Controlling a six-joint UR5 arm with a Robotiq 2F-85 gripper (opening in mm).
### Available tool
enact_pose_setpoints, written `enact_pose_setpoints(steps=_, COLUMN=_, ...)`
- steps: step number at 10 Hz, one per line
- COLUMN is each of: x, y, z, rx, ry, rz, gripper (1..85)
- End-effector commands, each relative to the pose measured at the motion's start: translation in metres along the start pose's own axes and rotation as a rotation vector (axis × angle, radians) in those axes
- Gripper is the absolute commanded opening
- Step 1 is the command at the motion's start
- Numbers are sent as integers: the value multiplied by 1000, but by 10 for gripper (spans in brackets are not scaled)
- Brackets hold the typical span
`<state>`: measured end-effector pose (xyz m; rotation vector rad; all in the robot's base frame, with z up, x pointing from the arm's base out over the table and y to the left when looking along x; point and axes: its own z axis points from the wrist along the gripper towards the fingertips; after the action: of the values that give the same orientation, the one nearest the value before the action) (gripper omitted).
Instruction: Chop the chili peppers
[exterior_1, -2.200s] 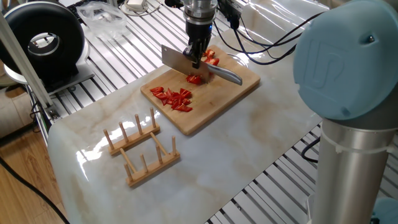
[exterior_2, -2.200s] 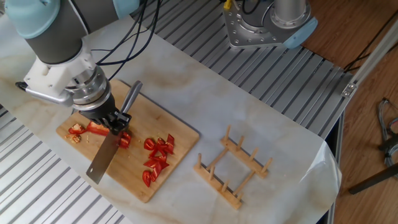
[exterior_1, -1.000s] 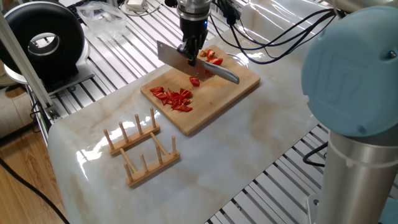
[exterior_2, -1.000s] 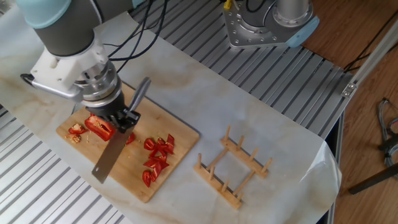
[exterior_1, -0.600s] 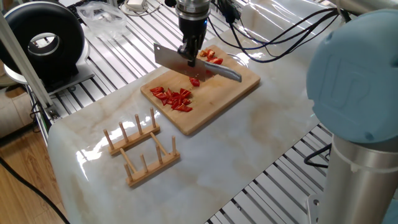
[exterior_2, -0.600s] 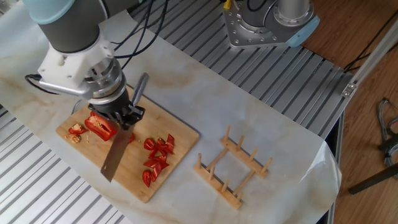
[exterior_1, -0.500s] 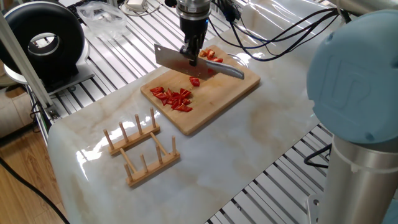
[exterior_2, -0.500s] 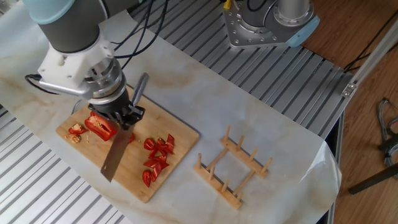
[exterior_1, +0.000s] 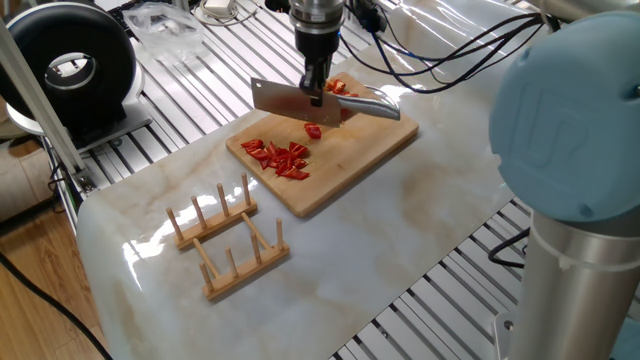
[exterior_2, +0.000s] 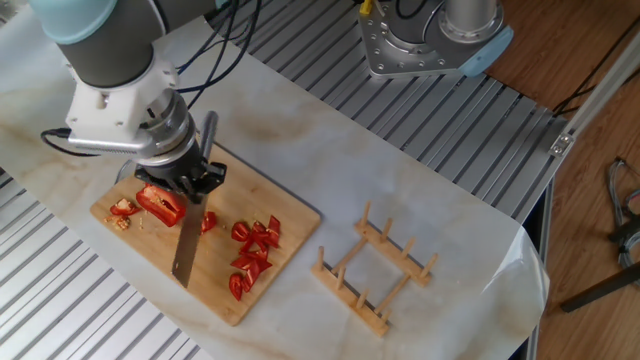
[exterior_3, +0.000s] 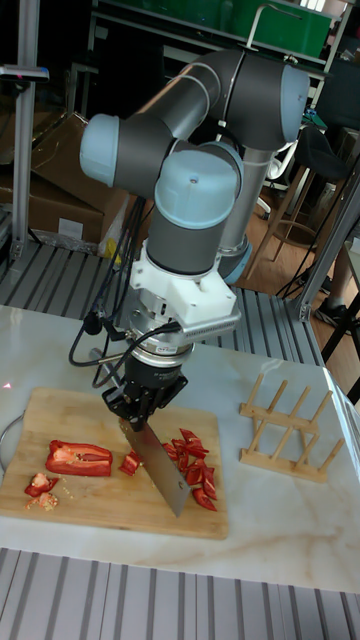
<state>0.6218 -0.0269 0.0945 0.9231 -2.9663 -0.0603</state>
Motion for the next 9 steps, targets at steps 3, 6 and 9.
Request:
enact_pose_setpoints(steps=3, x=-7, y=-4, z=4, rx=-6, ry=-3, rz=-131, gripper=13)
enact_pose_setpoints(steps=6, x=3, y=5, z=8, rx=-54, ry=34, rz=-170, gripper=13)
enact_pose_setpoints(steps=9, x=-1, y=-1, z=10, rx=-33, ry=31, rz=-202, gripper=13)
